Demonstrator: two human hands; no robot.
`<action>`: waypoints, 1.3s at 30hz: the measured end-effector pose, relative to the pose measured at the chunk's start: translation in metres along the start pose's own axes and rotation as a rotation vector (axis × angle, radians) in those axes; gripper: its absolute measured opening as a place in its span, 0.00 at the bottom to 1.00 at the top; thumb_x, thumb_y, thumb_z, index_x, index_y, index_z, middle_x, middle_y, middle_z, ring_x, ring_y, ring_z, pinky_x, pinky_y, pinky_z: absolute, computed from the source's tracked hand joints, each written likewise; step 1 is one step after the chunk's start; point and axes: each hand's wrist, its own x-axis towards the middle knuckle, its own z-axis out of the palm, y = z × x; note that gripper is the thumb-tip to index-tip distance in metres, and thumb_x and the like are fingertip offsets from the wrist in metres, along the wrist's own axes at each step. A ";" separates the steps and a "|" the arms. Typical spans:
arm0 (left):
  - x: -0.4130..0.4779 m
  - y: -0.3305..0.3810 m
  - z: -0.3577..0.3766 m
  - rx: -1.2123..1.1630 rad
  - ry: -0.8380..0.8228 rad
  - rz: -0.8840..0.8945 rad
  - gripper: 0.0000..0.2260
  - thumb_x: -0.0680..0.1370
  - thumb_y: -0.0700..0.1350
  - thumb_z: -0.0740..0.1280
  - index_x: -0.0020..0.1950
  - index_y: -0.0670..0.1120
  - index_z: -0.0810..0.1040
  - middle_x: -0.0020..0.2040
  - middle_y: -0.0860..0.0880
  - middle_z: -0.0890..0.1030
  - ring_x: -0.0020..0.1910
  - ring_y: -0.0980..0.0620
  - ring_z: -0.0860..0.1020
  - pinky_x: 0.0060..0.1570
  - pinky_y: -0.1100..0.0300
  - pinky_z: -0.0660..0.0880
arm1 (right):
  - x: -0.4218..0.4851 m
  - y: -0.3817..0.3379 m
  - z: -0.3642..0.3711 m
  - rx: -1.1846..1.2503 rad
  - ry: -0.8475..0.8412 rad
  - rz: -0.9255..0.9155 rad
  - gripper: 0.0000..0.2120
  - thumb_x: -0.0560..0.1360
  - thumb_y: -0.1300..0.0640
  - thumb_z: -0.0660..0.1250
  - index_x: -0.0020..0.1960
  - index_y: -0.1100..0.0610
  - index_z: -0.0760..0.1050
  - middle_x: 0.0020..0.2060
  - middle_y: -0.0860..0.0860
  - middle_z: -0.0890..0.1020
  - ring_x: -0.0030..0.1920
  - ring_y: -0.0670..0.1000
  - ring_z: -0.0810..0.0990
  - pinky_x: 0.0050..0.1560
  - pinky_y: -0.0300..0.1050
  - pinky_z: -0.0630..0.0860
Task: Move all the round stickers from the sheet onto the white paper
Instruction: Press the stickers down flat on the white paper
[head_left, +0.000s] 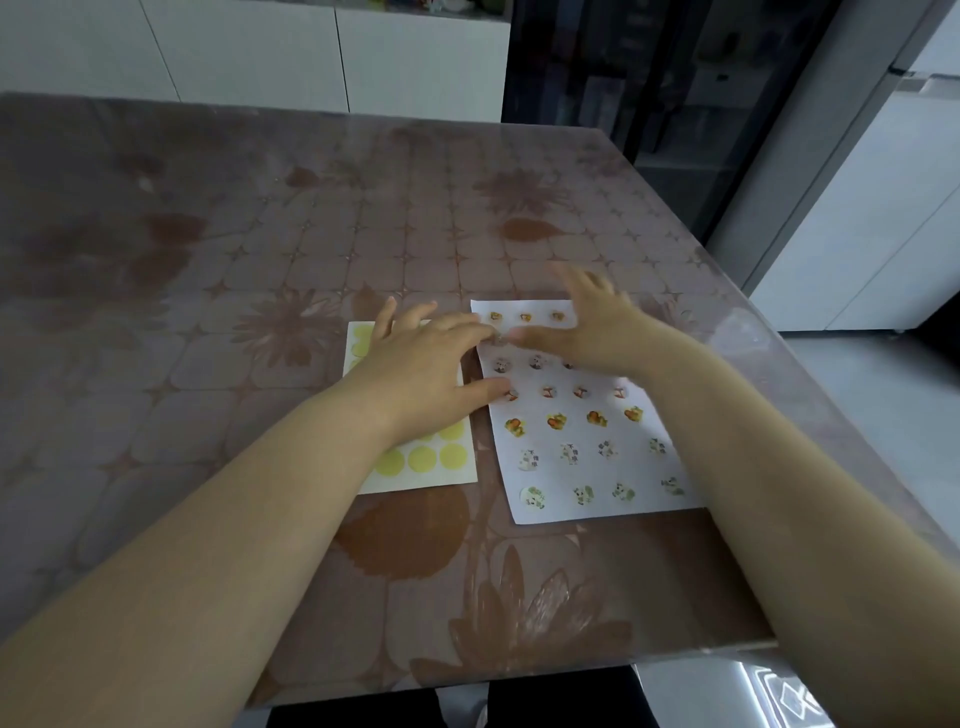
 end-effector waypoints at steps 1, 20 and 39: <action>0.000 0.000 0.000 0.003 0.002 -0.001 0.27 0.76 0.63 0.58 0.73 0.57 0.61 0.76 0.57 0.60 0.77 0.50 0.48 0.74 0.47 0.36 | 0.000 -0.007 0.005 -0.032 -0.010 -0.026 0.50 0.63 0.31 0.67 0.76 0.47 0.46 0.76 0.52 0.50 0.75 0.58 0.50 0.72 0.60 0.51; -0.003 -0.002 0.000 -0.001 0.001 -0.002 0.27 0.76 0.64 0.57 0.73 0.58 0.60 0.76 0.57 0.59 0.77 0.50 0.48 0.74 0.47 0.36 | -0.002 0.020 -0.021 -0.030 0.000 0.084 0.52 0.62 0.32 0.68 0.76 0.49 0.46 0.76 0.53 0.50 0.74 0.59 0.51 0.72 0.62 0.54; 0.003 -0.001 0.003 0.078 0.026 -0.023 0.26 0.78 0.62 0.54 0.75 0.56 0.59 0.77 0.55 0.56 0.77 0.48 0.46 0.73 0.46 0.36 | 0.001 0.053 -0.037 0.165 -0.038 0.200 0.52 0.63 0.38 0.73 0.76 0.51 0.49 0.76 0.52 0.55 0.73 0.57 0.59 0.70 0.57 0.61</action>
